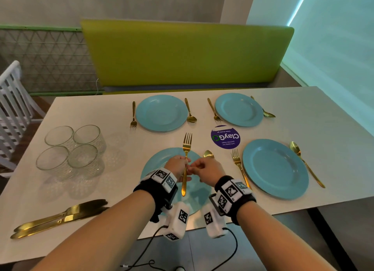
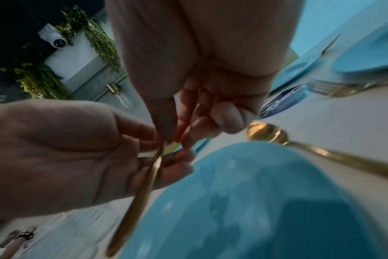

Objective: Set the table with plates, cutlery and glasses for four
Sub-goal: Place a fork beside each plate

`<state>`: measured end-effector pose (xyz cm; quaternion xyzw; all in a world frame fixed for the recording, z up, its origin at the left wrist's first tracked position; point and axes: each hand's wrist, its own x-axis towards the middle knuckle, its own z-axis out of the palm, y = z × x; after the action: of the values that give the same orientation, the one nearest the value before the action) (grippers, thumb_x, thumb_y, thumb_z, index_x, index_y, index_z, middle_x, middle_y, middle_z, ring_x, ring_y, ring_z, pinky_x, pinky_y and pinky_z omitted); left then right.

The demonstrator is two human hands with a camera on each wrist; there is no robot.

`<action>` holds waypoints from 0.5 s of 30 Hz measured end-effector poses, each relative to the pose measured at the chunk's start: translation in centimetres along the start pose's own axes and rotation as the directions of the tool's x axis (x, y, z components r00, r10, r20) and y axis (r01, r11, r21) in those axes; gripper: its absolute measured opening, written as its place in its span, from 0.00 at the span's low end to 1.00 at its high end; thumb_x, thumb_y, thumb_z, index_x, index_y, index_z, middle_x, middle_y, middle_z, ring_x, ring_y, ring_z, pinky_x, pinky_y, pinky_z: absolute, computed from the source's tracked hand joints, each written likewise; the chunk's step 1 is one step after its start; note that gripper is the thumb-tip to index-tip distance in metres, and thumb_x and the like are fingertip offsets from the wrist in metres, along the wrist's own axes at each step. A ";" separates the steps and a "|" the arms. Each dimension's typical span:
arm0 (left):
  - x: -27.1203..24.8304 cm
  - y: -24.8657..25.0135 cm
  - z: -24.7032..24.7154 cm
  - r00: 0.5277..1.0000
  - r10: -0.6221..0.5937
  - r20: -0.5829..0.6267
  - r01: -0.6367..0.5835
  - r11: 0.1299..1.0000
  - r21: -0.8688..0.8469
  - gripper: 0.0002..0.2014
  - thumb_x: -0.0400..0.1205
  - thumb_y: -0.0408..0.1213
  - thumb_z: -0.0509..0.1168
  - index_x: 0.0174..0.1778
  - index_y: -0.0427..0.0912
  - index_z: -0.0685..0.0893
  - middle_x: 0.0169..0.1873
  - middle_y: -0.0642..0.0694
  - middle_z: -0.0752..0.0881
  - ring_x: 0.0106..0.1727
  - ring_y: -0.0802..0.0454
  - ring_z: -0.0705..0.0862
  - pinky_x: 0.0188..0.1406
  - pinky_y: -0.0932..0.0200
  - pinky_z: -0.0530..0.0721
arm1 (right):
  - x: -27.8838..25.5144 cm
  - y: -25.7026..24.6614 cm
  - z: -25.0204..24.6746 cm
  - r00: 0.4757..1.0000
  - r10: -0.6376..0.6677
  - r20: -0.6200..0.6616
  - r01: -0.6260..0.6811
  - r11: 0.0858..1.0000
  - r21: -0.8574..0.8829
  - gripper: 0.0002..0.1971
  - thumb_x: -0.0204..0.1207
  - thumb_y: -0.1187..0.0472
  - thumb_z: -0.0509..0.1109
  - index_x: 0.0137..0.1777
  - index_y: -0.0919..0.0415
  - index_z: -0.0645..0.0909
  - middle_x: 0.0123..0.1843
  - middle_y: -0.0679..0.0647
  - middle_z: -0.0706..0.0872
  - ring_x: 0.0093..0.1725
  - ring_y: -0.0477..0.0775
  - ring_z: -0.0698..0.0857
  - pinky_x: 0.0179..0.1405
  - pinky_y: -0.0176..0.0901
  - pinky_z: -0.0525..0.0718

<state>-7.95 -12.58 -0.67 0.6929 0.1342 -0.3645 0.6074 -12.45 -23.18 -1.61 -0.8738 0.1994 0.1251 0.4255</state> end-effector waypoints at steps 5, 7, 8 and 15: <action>-1.4 -1.1 -3.6 0.999 -0.009 0.052 0.012 0.998 -0.068 0.11 0.86 0.30 0.52 0.39 0.43 0.72 0.29 0.42 0.77 0.29 0.48 0.77 0.34 0.54 0.82 | -0.8 -2.9 4.1 0.999 0.012 -0.033 -0.011 0.999 0.037 0.06 0.78 0.54 0.69 0.41 0.55 0.82 0.37 0.52 0.86 0.28 0.46 0.80 0.26 0.33 0.80; -2.0 -1.5 -5.7 0.997 -0.007 0.076 0.014 0.995 -0.101 0.11 0.86 0.29 0.50 0.39 0.41 0.73 0.28 0.41 0.76 0.27 0.47 0.77 0.32 0.53 0.84 | -1.4 -4.1 5.9 0.998 0.035 -0.059 -0.030 0.996 0.086 0.10 0.78 0.55 0.69 0.35 0.52 0.78 0.31 0.50 0.83 0.24 0.44 0.79 0.17 0.29 0.74; -2.3 -1.6 -6.8 0.997 -0.003 0.081 0.011 0.995 -0.100 0.12 0.85 0.28 0.50 0.38 0.41 0.73 0.28 0.40 0.76 0.26 0.47 0.77 0.29 0.55 0.84 | -1.6 -4.8 7.0 0.996 0.054 -0.070 -0.046 0.993 0.113 0.12 0.78 0.56 0.69 0.33 0.51 0.76 0.29 0.50 0.83 0.22 0.45 0.79 0.15 0.29 0.73; -3.8 -3.1 -15.6 0.997 -0.024 0.079 0.025 1.000 -0.016 0.16 0.88 0.39 0.49 0.36 0.41 0.74 0.35 0.40 0.76 0.31 0.49 0.75 0.35 0.59 0.76 | -2.6 -9.3 14.4 0.987 0.126 -0.098 -0.110 0.982 0.152 0.16 0.77 0.59 0.69 0.27 0.51 0.78 0.37 0.55 0.88 0.23 0.46 0.78 0.23 0.33 0.74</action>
<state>-7.26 3.74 -0.52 0.6713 0.1219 -0.3978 0.6134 -11.18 -5.92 -2.86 -0.8324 0.2822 0.0880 0.4688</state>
